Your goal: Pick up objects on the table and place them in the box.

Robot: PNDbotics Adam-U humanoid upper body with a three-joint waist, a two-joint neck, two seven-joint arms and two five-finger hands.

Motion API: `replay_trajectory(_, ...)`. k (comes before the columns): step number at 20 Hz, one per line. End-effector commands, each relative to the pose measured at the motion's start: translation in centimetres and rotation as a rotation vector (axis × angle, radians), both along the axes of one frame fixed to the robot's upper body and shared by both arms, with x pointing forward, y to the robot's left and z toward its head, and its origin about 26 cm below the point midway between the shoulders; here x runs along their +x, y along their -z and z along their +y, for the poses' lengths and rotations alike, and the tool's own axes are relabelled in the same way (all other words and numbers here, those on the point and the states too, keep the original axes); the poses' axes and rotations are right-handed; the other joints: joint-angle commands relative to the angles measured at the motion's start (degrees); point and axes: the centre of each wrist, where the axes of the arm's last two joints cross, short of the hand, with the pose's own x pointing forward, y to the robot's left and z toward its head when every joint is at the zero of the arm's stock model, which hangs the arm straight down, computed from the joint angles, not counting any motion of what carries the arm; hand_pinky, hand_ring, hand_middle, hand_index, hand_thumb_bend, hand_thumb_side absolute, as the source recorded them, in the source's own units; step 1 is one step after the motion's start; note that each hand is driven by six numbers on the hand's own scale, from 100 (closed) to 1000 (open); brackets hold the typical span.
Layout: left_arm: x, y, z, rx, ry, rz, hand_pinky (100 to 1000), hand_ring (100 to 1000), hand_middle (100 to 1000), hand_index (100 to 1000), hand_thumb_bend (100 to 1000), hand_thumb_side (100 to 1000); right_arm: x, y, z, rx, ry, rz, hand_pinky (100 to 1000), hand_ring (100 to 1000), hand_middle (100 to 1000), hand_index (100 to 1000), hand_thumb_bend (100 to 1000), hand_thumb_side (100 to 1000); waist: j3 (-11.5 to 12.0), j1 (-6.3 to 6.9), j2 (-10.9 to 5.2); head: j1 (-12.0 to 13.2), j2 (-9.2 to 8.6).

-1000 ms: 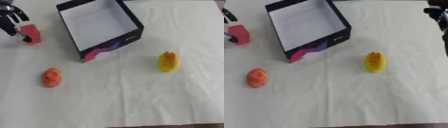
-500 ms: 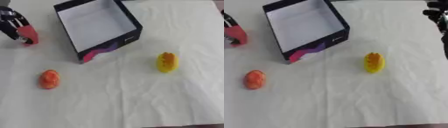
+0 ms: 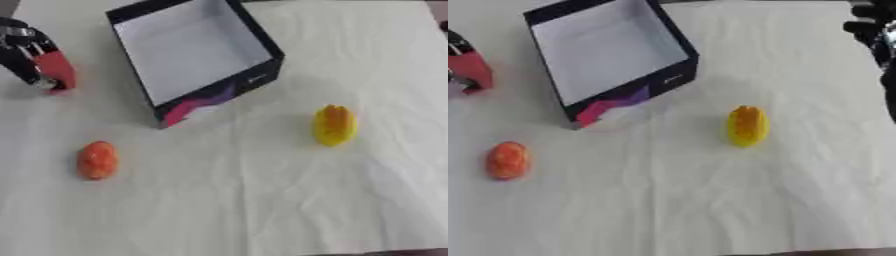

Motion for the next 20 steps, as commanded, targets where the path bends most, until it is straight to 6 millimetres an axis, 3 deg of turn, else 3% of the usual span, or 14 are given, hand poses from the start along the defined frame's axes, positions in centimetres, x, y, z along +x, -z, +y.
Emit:
replay_trajectory(1,-0.2,-1.5,0.4,0.008,-0.014,-0.031,773,771,729,761,291,100,-0.3,-0.9,0.2,-0.025,-0.004,-0.026,954,811,791,887,100,715,0.0,0.45,-0.42,-0.3,-0.64)
replay_trajectory(7,-0.5,-3.2,-0.6,-0.014,0.014,-0.113,731,708,628,679,101,100,-0.4,-0.7,0.1,-0.027,-0.001,-0.02,954,812,791,887,100,710,0.0,0.44,-1.0,-0.9,-0.23)
replay_trajectory(15,-3.0,-10.1,-4.6,-0.093,0.155,-0.384,699,664,593,637,100,100,-0.6,-0.8,-0.4,-0.045,0.002,-0.024,957,825,808,893,100,690,0.2,0.97,-2.59,-1.8,0.32)
replay_trajectory(20,-4.3,-13.5,-8.9,-0.108,0.246,-0.499,698,660,590,633,129,100,-0.6,-1.2,-0.5,-0.047,-0.007,-0.04,956,824,804,892,100,680,0.0,1.19,-3.37,-1.6,0.31)
